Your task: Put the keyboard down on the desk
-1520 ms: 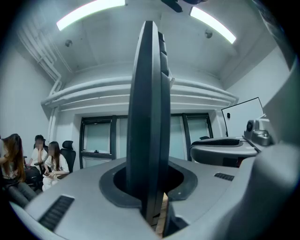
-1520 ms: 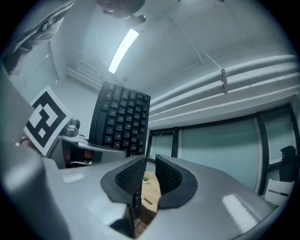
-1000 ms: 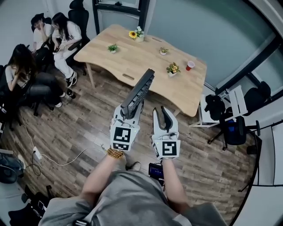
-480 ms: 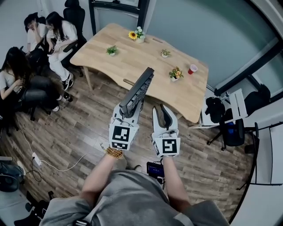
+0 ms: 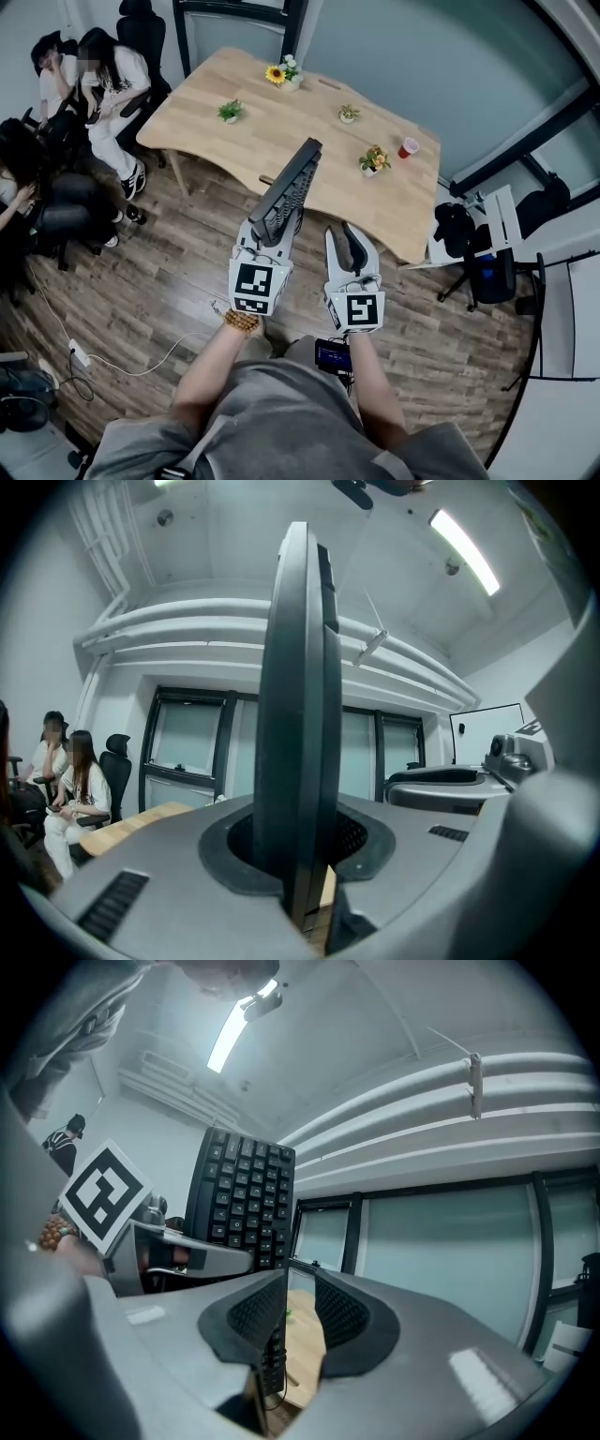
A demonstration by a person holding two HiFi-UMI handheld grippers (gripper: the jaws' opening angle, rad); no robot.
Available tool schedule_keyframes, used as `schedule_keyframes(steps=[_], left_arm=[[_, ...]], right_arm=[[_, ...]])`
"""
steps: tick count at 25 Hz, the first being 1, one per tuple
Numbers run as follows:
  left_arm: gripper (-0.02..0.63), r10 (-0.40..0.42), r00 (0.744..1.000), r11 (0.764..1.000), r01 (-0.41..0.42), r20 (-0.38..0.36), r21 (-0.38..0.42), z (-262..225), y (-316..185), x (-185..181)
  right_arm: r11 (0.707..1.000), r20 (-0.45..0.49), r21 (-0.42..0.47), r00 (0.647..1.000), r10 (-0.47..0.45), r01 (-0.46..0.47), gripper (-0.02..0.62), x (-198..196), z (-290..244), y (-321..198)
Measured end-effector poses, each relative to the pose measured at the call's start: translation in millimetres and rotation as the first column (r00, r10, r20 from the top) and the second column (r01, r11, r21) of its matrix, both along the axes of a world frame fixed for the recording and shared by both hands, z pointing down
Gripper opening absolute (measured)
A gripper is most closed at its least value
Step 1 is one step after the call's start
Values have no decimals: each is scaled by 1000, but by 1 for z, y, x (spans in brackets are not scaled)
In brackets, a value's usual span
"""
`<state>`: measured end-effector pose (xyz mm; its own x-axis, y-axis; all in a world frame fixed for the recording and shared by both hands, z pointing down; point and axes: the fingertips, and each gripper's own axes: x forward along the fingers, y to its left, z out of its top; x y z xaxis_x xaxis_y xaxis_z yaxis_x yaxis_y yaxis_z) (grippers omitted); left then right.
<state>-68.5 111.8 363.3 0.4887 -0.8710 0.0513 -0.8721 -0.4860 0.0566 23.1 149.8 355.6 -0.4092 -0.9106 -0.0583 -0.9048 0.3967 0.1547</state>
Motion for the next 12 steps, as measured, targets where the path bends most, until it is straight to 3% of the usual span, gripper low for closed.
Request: schedule_keyframes(steps=[5,12], left_arm=[[92,4,1000,1000,-4,23,-26,2,-38,40],[92,-12,1000,1000,12,27,-18,9,-41,42]], right_arm=[[1000,39,-24,999,3,-2,109,40,5,-40],[999,47,-13,998,-31,31,109,51,18,-55]])
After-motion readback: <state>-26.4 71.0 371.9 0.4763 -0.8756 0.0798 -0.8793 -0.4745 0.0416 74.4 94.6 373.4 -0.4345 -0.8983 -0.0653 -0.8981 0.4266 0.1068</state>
